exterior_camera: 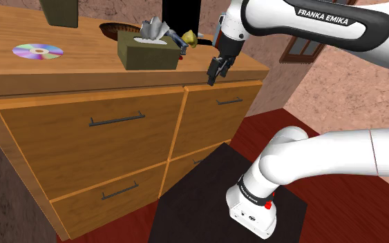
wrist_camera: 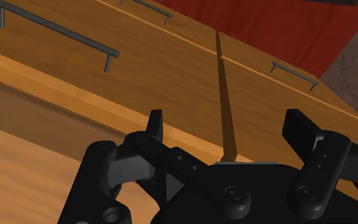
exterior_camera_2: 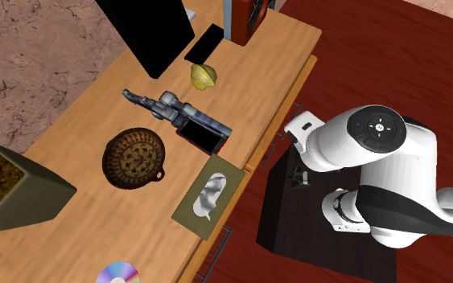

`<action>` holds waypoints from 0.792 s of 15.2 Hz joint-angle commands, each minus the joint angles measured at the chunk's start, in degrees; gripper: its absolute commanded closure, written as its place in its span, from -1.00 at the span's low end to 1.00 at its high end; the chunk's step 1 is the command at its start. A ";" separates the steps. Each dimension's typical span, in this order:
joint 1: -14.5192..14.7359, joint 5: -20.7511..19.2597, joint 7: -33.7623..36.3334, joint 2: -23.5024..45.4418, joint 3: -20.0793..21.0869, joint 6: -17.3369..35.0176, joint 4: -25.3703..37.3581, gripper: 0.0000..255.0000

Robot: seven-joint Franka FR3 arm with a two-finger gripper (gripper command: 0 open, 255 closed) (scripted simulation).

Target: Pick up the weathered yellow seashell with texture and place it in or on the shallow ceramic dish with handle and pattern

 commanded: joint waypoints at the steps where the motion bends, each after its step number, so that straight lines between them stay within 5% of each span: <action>1: 0.00 0.00 0.00 0.00 0.00 0.00 0.00 -1.00; 12: -0.72 6.27 -6.28 15.18 -12.01 17.35 9.90 -1.00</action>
